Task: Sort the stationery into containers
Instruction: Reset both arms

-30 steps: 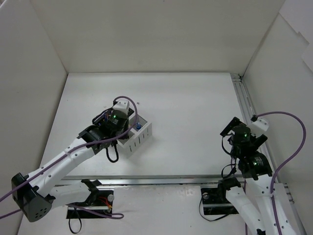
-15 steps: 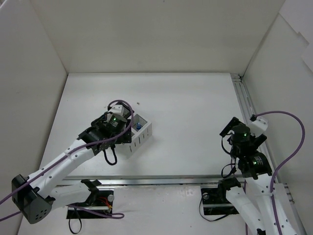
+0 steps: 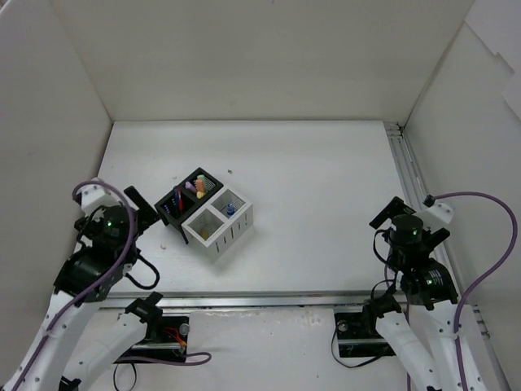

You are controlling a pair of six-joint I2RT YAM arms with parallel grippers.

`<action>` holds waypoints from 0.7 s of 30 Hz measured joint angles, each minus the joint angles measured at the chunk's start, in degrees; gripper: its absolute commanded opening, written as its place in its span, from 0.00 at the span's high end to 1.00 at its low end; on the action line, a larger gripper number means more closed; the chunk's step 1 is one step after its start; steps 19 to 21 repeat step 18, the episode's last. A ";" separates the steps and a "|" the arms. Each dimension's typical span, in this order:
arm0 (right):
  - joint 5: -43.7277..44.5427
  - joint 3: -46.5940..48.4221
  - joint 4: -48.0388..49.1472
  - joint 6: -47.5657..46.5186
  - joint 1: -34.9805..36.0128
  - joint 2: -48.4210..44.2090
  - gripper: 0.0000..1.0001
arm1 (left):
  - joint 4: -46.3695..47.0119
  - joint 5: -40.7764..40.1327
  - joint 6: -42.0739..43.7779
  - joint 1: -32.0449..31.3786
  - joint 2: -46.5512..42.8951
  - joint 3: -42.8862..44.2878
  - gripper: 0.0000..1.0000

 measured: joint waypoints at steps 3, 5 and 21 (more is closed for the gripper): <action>0.52 0.02 0.00 0.35 0.00 -1.68 0.02 | 1.60 -1.44 0.57 2.01 -5.60 -1.38 0.00; 1.11 0.02 0.00 0.55 0.00 -3.21 0.02 | 2.62 -2.21 0.57 2.36 -7.89 -2.25 0.00; 2.99 0.02 -0.02 1.62 0.00 -5.09 0.02 | 3.02 -5.42 -1.62 2.36 -9.84 -6.84 0.00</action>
